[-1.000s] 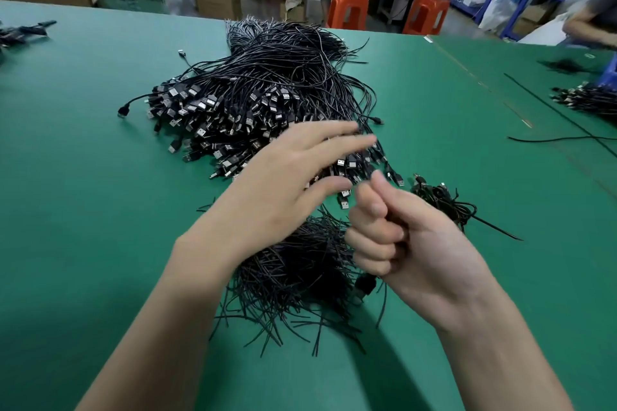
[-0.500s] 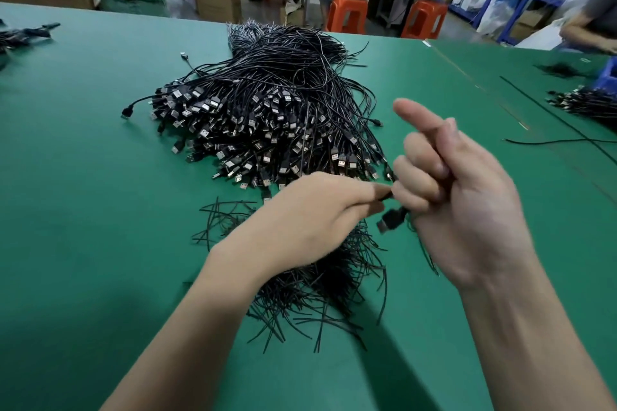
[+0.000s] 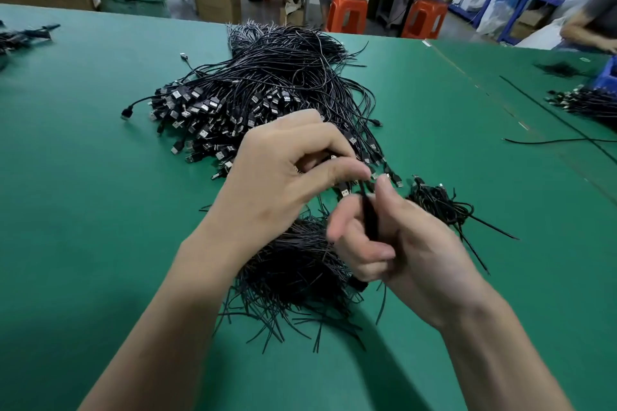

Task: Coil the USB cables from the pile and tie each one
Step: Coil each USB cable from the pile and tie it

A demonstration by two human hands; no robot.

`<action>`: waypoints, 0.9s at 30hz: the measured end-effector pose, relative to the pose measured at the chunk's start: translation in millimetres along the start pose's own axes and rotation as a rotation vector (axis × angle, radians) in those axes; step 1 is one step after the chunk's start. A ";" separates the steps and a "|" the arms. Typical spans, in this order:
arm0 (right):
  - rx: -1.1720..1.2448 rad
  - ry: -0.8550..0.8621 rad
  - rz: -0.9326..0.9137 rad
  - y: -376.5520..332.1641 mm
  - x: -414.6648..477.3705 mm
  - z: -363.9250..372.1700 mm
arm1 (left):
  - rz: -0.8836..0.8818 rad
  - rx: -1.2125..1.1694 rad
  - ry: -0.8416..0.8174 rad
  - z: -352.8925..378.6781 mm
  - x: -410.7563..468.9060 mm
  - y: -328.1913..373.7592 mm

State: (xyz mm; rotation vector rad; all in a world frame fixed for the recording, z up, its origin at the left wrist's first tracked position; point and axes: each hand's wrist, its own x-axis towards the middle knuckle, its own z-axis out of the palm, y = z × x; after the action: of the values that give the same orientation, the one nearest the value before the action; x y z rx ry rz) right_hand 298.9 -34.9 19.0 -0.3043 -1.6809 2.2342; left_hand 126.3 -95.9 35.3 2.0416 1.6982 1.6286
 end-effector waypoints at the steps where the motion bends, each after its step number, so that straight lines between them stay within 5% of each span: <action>1: 0.123 -0.065 -0.052 -2.9 -1.3 1.9 | 0.004 -0.029 -0.011 3.2 -0.3 0.2; 4: 0.234 -0.028 -0.241 -14.4 -0.4 4.0 | -0.039 -0.122 -0.199 12.2 -2.9 2.1; 8: 0.194 0.294 -0.403 -23.4 4.8 1.4 | -0.111 -0.034 -0.409 21.3 -5.4 7.1; 14: -0.656 0.721 -0.468 -6.4 1.9 -6.0 | -0.068 0.042 -0.340 6.6 -3.2 5.4; 17: -1.009 0.662 -0.282 -0.9 0.6 -2.7 | -0.042 0.023 -0.224 -4.9 -2.4 2.2; 19: -0.762 0.452 -0.092 0.1 0.2 -0.3 | -0.070 -0.111 -0.187 -6.1 -3.5 -0.2; 21: -0.234 0.162 0.065 -2.9 -1.7 4.5 | -0.117 -0.284 -0.101 -2.7 -4.8 -2.8; 23: 0.105 -0.020 0.054 -3.3 -3.0 6.0 | -0.166 -0.388 -0.005 4.5 -4.8 -4.9; 27: 0.243 0.060 -0.170 -9.8 0.6 3.5 | -0.205 -0.367 -0.111 23.2 -6.1 -6.6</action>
State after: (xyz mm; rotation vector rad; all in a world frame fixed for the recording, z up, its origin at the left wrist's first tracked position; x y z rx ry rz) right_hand 298.4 -35.3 29.4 -0.1613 -1.3337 2.2470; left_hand 138.7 -84.8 16.8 1.6935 1.3946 1.5869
